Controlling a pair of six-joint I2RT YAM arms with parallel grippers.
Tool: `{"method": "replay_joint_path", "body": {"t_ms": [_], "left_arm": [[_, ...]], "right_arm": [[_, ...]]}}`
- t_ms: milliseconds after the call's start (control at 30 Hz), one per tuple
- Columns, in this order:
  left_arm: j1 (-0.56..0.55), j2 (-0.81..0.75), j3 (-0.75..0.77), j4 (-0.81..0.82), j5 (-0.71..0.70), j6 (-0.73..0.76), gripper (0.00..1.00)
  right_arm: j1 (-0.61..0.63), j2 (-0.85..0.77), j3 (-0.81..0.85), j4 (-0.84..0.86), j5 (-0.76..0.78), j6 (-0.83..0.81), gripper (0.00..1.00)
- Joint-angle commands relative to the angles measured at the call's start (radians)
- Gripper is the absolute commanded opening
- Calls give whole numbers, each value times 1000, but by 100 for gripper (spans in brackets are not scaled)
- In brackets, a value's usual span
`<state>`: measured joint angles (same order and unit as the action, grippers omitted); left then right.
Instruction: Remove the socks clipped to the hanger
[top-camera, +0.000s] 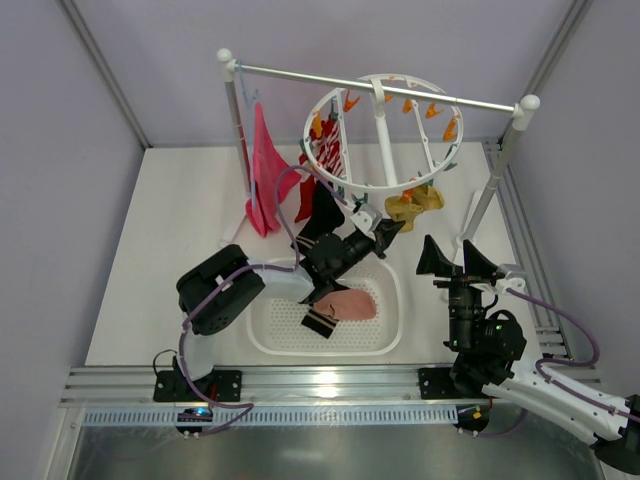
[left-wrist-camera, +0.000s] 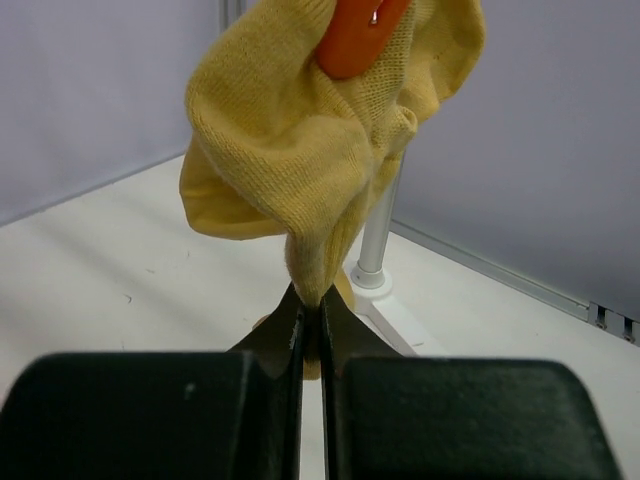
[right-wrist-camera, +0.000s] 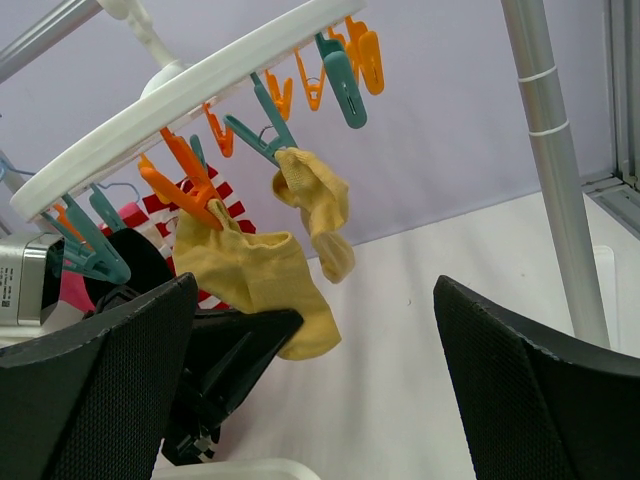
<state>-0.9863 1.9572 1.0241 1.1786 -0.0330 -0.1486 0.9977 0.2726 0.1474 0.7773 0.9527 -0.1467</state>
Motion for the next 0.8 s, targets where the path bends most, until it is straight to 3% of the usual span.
{"method": "replay_joint_path", "body": {"t_ms": [0,233,333,667,767], "left_arm": [[3,-9,-12,119,-5,12,0],[3,-95,-143,180,-11,0,0],[3,-144,-209,199,-8,-8,0],[3,-259,-326,179,-8,18,0],[3,-282,-352,184,-16,32,0]], "right_arm": [[2,2,1,28,-9,24,99],[2,31,3,48,-55,15,100],[1,63,30,39,-149,13,100],[4,301,282,-246,-477,94,100],[4,324,336,-286,-508,116,100]]}}
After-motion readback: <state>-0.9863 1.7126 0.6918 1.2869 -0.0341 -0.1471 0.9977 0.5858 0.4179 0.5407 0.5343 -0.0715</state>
